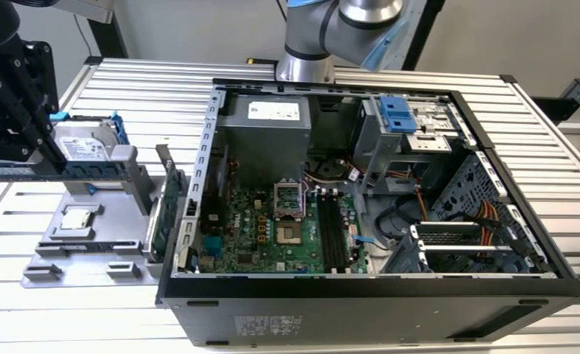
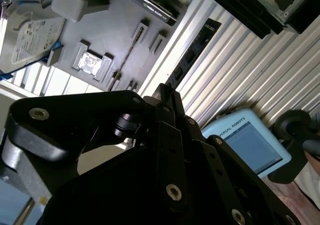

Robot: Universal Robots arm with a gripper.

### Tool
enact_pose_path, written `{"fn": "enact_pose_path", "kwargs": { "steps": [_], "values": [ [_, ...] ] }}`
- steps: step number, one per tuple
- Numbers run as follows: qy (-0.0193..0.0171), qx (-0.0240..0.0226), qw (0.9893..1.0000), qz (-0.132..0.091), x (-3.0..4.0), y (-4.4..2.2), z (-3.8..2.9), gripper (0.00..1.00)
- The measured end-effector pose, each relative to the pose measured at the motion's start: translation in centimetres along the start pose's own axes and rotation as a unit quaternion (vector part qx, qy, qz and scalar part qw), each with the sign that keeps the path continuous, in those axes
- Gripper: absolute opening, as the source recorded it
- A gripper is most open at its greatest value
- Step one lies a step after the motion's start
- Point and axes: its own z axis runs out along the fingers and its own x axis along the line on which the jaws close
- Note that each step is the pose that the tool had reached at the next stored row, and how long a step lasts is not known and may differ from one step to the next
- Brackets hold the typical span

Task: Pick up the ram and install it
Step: 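Pick up the ram and move it above insertion slot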

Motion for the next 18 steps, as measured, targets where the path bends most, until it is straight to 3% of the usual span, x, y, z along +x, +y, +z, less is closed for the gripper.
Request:
{"fn": "enact_pose_path", "kwargs": {
  "steps": [6, 18],
  "values": [
    [0.0000, 0.0000, 1.0000, 0.000, 0.00, -0.03, 0.00, 0.00],
    [0.0000, 0.0000, 1.0000, 0.000, 0.01, -1.14, 0.00, 0.00]
  ]
}}
